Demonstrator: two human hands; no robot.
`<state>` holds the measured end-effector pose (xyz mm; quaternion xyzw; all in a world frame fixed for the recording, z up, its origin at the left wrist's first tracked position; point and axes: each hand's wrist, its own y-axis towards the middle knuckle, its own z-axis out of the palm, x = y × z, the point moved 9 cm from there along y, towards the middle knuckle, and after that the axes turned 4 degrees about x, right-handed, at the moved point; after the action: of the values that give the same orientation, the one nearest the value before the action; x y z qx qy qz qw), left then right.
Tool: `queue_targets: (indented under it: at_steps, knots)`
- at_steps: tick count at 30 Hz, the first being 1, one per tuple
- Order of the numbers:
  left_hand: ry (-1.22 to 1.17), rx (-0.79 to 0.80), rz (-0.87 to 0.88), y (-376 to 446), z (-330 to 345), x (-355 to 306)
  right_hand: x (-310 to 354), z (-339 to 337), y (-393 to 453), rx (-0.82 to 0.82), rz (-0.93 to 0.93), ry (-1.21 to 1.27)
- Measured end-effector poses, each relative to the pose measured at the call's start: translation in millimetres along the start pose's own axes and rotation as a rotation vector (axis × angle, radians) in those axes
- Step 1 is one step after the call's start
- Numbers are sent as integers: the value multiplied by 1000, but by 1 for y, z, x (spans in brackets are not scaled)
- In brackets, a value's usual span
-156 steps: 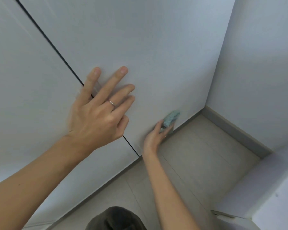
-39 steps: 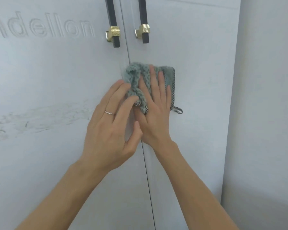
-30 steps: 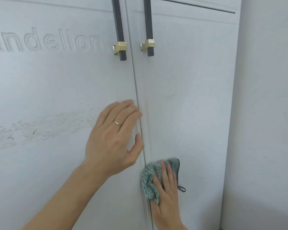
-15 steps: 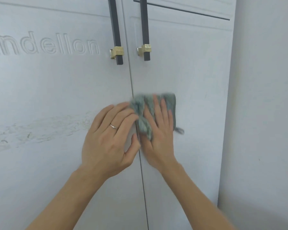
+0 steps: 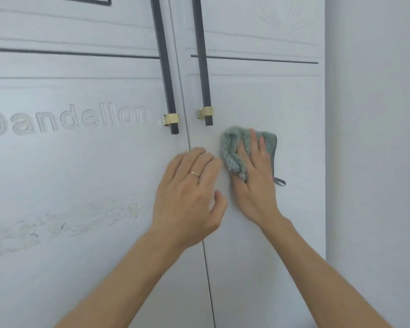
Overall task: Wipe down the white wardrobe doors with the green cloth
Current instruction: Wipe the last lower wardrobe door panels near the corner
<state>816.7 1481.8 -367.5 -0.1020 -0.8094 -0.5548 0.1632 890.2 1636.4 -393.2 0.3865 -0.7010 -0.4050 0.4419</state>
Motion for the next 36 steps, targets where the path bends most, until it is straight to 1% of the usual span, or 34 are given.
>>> queue_targets:
  at_steps: [2, 4, 6, 8, 10, 13, 17, 19, 20, 22, 25, 27, 29, 31, 34, 36]
  knots:
    - [-30, 0, 36, 20, 1, 6, 11, -16, 53, -13, -12, -8]
    - [-29, 32, 69, 31, 9, 6, 24, -26, 94, -33, -30, -16]
    - [-11, 76, 78, 35, 17, 4, 33, -30, 115, -55, -39, -17]
    - [26, 104, 69, 35, 23, 5, 34, -28, 111, -72, -63, -19]
    - [64, 109, 68, 35, 25, 5, 24, -23, 88, -84, -93, -28]
    - [86, 91, 69, 35, 27, 5, -14, -7, 16, -87, -76, -35]
    - [97, 71, 24, 36, 28, 2, -80, 16, -113, -9, 175, 83]
    - [88, 82, -17, 34, 33, -6, -94, 17, -141, 17, 230, 109]
    - [95, 97, -27, 32, 37, -10, -95, 16, -138, 29, 237, 123]
    - [133, 126, -27, 29, 46, -15, -92, 6, -107, 24, 227, 146]
    - [166, 121, -53, 30, 49, -18, -79, -20, -18, -24, 173, 87]
    - [164, 110, -88, 39, 48, -20, -67, -35, 44, -48, 169, 18]
    - [133, 87, -105, 50, 48, -21, -58, -50, 87, -82, 180, -1]
    - [98, 65, -79, 57, 52, -21, -59, -57, 107, -107, 172, 23]
    - [141, 70, -32, 57, 61, -20, -70, -63, 100, -135, 136, 22]
    - [163, 76, -26, 54, 63, -20, -93, -65, 77, -159, 227, 69]
